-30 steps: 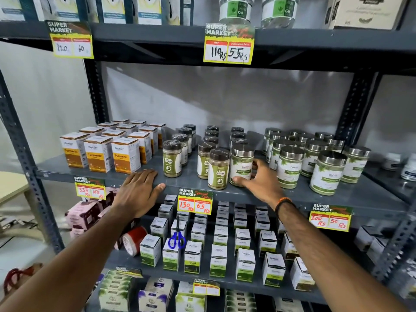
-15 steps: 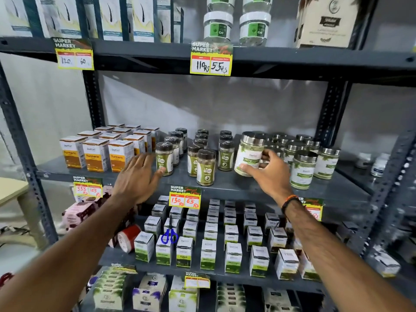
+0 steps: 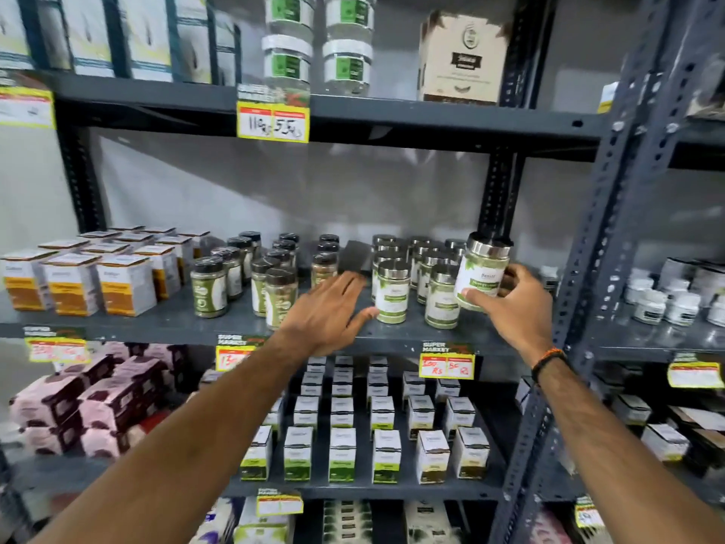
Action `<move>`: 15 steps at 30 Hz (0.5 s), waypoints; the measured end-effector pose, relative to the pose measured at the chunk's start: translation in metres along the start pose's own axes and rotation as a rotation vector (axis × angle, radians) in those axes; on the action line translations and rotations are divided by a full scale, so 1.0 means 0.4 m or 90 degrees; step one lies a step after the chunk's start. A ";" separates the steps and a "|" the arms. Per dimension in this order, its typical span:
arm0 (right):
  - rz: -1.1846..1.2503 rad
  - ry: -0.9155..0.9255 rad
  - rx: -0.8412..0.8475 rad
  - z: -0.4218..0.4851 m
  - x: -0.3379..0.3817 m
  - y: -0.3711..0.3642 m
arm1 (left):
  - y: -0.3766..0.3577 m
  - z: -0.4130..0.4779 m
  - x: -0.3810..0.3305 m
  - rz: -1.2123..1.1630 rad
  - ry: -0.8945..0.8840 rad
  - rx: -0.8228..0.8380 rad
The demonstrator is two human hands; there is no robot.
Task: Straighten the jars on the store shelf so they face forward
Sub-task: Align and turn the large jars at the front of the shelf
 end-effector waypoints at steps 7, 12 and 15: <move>-0.066 -0.081 0.000 0.032 -0.188 0.008 | -0.234 0.002 0.055 -0.057 0.125 0.177; -0.085 -0.112 0.026 0.050 -0.264 -0.030 | -0.279 0.008 0.073 -0.027 0.130 0.204; -0.105 -0.111 0.018 0.060 -0.273 -0.043 | -0.282 0.007 0.074 0.000 0.125 0.186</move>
Point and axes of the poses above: each hand's wrist, its own z-axis towards the middle knuckle, its own y-axis out of the back of the hand, x = y × z, the point moved 8 cm from there along z, towards the middle knuckle, and after that the axes turned 5 degrees about -x, right-handed, at the moved point
